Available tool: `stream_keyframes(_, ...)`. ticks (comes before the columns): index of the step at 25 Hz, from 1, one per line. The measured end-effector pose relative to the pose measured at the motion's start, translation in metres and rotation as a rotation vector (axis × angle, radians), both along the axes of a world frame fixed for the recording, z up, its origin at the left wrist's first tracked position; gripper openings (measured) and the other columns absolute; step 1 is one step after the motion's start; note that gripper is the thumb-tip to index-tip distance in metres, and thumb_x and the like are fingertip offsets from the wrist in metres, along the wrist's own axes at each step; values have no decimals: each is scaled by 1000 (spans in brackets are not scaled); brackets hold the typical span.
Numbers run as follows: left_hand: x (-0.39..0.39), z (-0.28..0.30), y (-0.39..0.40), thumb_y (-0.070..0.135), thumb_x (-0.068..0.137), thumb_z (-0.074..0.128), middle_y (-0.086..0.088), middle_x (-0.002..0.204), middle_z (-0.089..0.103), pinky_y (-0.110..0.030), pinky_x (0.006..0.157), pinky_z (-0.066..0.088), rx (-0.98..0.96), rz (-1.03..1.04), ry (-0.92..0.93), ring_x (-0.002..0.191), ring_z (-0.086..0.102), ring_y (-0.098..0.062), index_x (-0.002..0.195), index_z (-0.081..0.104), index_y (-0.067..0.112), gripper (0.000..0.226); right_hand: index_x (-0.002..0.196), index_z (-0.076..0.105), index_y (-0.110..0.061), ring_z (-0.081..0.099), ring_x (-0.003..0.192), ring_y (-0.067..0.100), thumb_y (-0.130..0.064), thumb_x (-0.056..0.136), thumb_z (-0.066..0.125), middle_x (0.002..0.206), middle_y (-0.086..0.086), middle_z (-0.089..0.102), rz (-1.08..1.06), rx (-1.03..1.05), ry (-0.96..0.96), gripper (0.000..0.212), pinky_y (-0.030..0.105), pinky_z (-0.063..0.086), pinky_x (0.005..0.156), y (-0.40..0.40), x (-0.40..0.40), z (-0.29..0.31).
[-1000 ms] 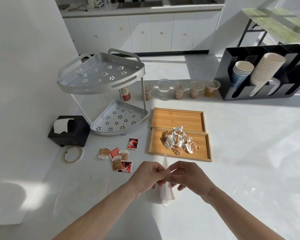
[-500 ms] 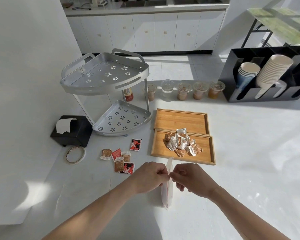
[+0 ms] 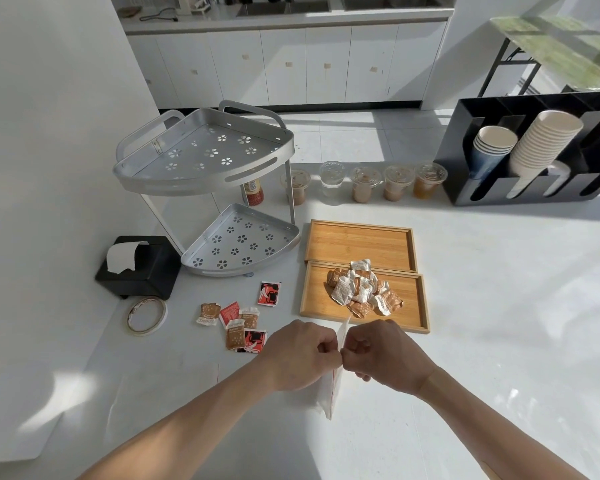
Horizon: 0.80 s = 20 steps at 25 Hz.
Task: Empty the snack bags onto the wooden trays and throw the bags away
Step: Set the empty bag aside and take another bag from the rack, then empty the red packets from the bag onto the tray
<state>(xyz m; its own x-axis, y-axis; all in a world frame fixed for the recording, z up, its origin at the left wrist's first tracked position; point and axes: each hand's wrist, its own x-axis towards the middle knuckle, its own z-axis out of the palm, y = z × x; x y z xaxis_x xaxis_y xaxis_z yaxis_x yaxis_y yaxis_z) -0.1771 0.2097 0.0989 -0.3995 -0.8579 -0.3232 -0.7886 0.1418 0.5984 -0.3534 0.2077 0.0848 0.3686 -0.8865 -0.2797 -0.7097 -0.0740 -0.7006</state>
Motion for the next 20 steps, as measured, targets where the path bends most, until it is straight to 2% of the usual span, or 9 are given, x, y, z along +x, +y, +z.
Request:
stream_keyframes(5, 18, 4, -14, 31, 82, 55, 7, 56, 51, -27, 53, 36, -135, 56, -110, 59, 50, -13, 60, 52, 22, 25, 55, 57, -12, 49, 40, 7, -20, 71, 61, 41, -6, 54, -46, -92, 164, 18, 27, 48, 50, -11, -23, 5)
stream_keyframes(7, 34, 3, -19, 31, 82, 57, 8, 56, 52, -26, 54, 36, -83, 79, -132, 59, 49, -9, 59, 51, 25, 24, 55, 55, -16, 50, 44, 7, -25, 71, 63, 46, -4, 55, -68, -101, 257, 20, 29, 47, 50, -13, -39, 6)
stream_keyframes(11, 38, -1, -17, 32, 80, 60, 10, 62, 56, -27, 57, 41, -35, 29, -166, 64, 53, -9, 61, 53, 27, 21, 61, 54, -23, 46, 52, 8, -32, 74, 61, 59, -5, 60, -8, -143, 453, 18, 23, 35, 50, -10, -43, 9)
stream_keyframes(14, 35, -3, -19, 32, 81, 59, 10, 61, 56, -28, 57, 41, -41, 40, -138, 63, 54, -10, 59, 52, 27, 23, 66, 54, -24, 48, 56, 9, -33, 77, 58, 67, -3, 65, -33, -155, 515, 15, 23, 33, 49, -10, -41, 12)
stream_keyframes(17, 26, -2, -17, 32, 83, 57, 8, 60, 57, -31, 57, 42, -21, 85, -47, 60, 52, -10, 58, 52, 27, 26, 75, 51, -28, 51, 65, 19, -35, 82, 56, 72, -5, 62, -88, -188, 601, 11, 25, 31, 50, -11, -38, 19)
stream_keyframes(20, 8, -5, -11, 30, 84, 57, 9, 56, 53, -29, 54, 35, 38, 149, 67, 56, 48, -9, 59, 52, 25, 27, 83, 56, -26, 59, 71, 22, -41, 89, 54, 76, -4, 68, -186, -285, 491, 16, 28, 40, 56, -8, -19, 22)
